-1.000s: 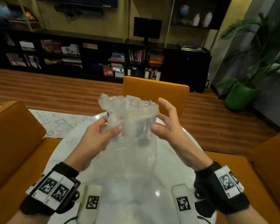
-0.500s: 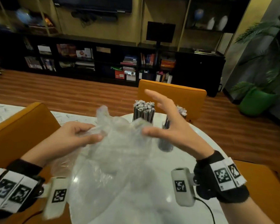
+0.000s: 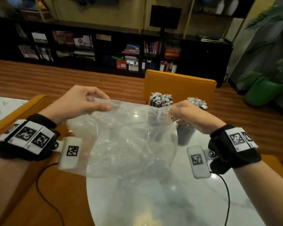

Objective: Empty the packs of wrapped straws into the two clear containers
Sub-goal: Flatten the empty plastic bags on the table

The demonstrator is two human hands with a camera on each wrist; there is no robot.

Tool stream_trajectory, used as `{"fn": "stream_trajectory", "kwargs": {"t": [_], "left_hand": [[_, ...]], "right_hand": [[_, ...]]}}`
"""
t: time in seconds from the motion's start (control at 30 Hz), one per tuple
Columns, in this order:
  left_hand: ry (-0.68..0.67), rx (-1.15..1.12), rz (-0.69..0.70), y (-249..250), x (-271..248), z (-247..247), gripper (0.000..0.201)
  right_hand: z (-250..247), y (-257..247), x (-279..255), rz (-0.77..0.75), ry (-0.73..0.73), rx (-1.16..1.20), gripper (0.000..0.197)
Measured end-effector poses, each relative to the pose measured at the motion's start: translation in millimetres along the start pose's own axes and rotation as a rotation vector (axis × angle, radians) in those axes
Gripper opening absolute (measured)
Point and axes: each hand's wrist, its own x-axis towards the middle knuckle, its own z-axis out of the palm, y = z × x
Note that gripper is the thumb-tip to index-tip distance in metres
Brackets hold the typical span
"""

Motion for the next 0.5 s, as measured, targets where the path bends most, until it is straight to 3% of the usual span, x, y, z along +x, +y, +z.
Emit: {"fn": "stream_trajectory", "kwargs": {"t": [0.1,0.23,0.27,0.33,0.4,0.5], "left_hand": [[0.079,0.1,0.014,-28.0,17.6,15.4,0.054],[0.195,0.234,0.169,-68.1,13.0,71.4,0.045],[0.145,0.274,0.158,-79.8,7.2,88.8,0.049],[-0.088,0.394,-0.007,-104.4,-4.2,122.4,0.069],[-0.346,0.486,-0.184,-132.7,-7.7,149.2,0.096],[-0.466,0.554,-0.263,-160.3,2.7,177.7,0.122]], "right_hand": [[21.1,24.1,19.0,0.135,0.107,0.247,0.027],[59.8,78.9,40.4,0.358,0.152,0.206,0.026],[66.8,91.9,43.1,0.405,0.181,0.2,0.022],[73.6,105.9,39.6,0.488,0.25,0.32,0.021],[78.6,108.8,32.5,0.572,0.232,0.461,0.048],[95.6,105.3,31.5,0.591,0.06,0.51,0.101]]}}
